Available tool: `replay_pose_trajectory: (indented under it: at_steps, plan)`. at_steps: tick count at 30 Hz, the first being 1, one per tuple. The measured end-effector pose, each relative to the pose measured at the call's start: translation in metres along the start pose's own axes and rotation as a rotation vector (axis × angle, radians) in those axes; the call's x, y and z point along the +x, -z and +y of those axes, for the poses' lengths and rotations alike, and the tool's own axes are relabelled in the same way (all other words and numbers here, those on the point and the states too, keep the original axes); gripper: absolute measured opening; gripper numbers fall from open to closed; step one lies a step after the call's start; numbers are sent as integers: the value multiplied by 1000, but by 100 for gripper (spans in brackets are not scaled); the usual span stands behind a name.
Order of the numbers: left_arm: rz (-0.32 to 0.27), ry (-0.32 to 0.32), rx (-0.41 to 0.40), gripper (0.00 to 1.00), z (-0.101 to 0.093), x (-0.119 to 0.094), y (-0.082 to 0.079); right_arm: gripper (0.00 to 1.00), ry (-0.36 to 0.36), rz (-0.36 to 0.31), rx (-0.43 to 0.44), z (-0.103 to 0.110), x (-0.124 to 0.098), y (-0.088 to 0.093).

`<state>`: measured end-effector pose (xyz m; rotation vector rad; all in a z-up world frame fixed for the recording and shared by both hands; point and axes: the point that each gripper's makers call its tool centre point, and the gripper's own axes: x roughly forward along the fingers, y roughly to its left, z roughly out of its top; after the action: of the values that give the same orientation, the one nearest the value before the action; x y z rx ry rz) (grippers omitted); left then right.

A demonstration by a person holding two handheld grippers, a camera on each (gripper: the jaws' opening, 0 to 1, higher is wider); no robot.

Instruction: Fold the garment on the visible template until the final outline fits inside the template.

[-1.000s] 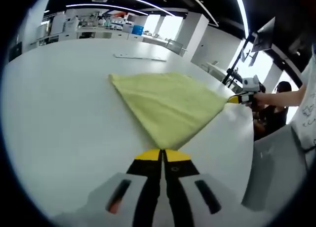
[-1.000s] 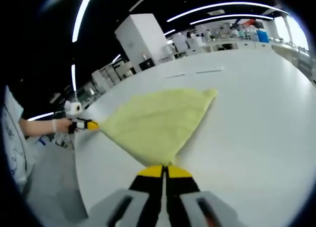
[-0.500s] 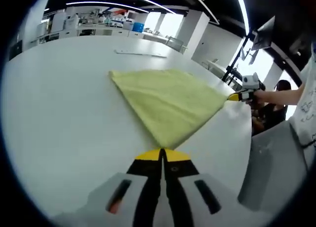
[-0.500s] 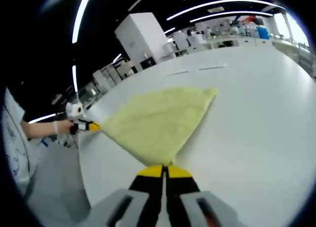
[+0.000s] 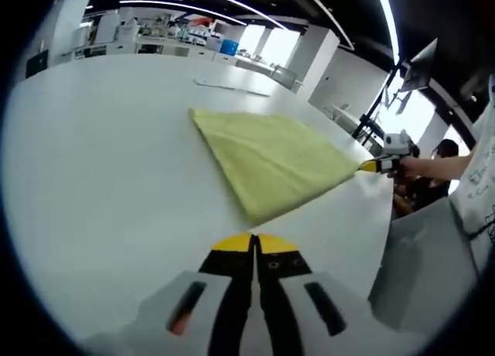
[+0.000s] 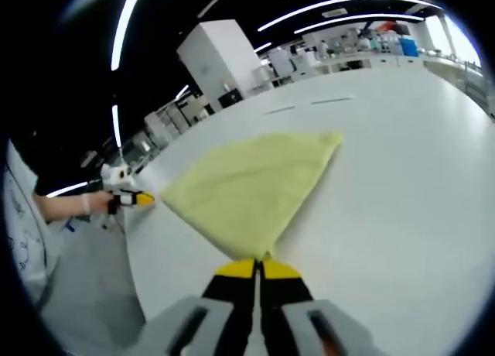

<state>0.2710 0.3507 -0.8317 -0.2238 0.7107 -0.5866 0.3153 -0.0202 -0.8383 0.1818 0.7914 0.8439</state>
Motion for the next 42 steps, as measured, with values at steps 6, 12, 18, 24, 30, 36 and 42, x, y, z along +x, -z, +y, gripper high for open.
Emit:
replay_pose_trajectory:
  at_steps: [6, 12, 18, 24, 30, 36, 42]
  plan:
    - [4, 16, 13, 0, -11, 7, -4, 0, 29, -13, -11, -7, -4, -2]
    - [-5, 26, 12, 0, -20, 7, -8, 19, 59, -50, -48, -8, -12, -11]
    - [-41, 24, 51, 22, -18, 0, -26, 38, 71, -113, -96, -3, -26, -37]
    - [-80, 0, 104, 51, -27, -1, -41, 79, 120, -138, -161, -1, -36, -54]
    - [-40, -94, 37, 99, -12, -9, -43, 100, 176, -134, -176, -5, -46, -54]
    - [-102, -106, -42, 99, -24, -15, -53, 100, 212, -175, -46, -13, -52, -42]
    - [-163, -128, 20, 99, -30, -17, -63, 100, 183, -162, -18, -3, -52, -44]
